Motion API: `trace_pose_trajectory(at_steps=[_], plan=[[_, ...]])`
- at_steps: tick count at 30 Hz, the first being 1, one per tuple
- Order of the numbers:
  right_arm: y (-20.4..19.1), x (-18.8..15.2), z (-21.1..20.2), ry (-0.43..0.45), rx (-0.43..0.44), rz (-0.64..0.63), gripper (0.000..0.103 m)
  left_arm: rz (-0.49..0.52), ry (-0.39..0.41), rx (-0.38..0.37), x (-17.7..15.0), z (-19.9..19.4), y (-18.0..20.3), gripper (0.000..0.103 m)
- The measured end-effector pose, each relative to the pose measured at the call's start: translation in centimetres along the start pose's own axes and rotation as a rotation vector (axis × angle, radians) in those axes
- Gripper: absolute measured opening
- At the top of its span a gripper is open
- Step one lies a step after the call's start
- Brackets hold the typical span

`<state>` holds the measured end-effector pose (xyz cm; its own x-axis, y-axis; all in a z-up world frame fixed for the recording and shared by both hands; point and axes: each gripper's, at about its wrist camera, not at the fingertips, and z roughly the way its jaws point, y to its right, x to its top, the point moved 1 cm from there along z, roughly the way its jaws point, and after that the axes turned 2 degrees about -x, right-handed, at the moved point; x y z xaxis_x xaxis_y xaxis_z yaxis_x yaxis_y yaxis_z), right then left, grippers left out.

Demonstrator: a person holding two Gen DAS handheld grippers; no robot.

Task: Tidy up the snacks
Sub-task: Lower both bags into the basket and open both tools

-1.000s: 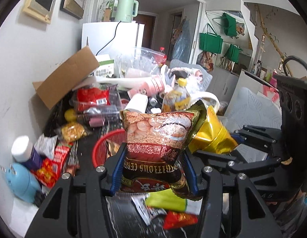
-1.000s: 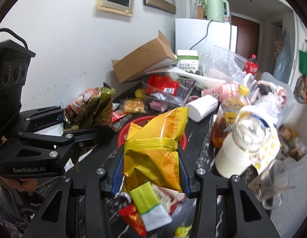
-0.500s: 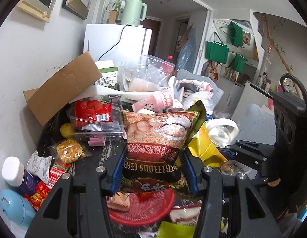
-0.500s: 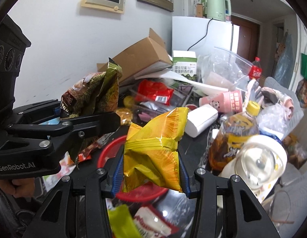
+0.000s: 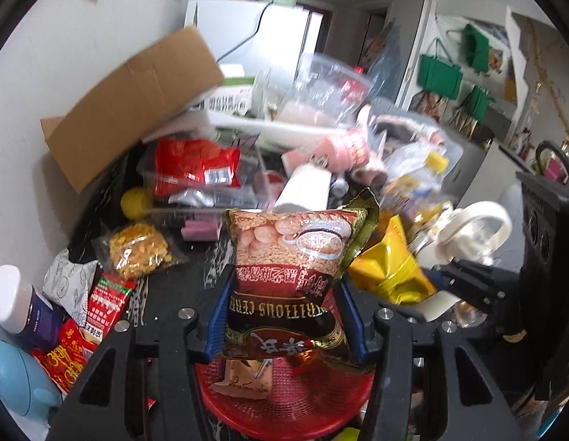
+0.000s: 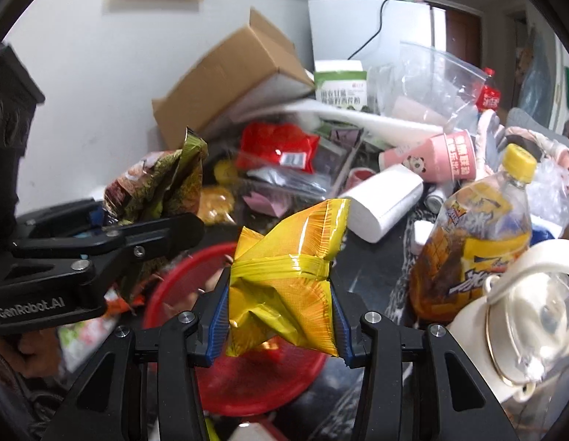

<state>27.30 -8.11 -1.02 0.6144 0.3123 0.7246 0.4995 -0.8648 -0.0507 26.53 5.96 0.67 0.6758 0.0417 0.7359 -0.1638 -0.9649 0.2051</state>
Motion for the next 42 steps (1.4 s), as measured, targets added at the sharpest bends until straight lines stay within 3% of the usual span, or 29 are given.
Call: trace_pose_trajectory(at_steps=[6,21,27,31,42], plan=[[1.2,-0.6,1.9,-0.056,-0.012,0.028,0.046,0.019,-0.089,0.026,-0.9,2.4,-0.2,0.051],[-0.6,-1.7,4.5,-0.140,-0.021,-0.038,0.049,0.018,-0.215,0.048,-1.8,5.0,-1.5,0.051],[-0.8,-1.7,4.4,-0.146,-0.028,-0.053,0.051,0.045,-0.227,0.087,-1.7,5.1,-1.2,0.052],[-0.7,-1.7,3.9,-0.143,-0.043,-0.055,0.060,0.046,-0.235,0.103,-1.7,4.9,-1.1,0.059],[-0.3,-1.7,1.5,-0.118,-0.065,-0.033,0.060,0.049,-0.196,0.101,-1.2,2.8,-0.2,0.059]])
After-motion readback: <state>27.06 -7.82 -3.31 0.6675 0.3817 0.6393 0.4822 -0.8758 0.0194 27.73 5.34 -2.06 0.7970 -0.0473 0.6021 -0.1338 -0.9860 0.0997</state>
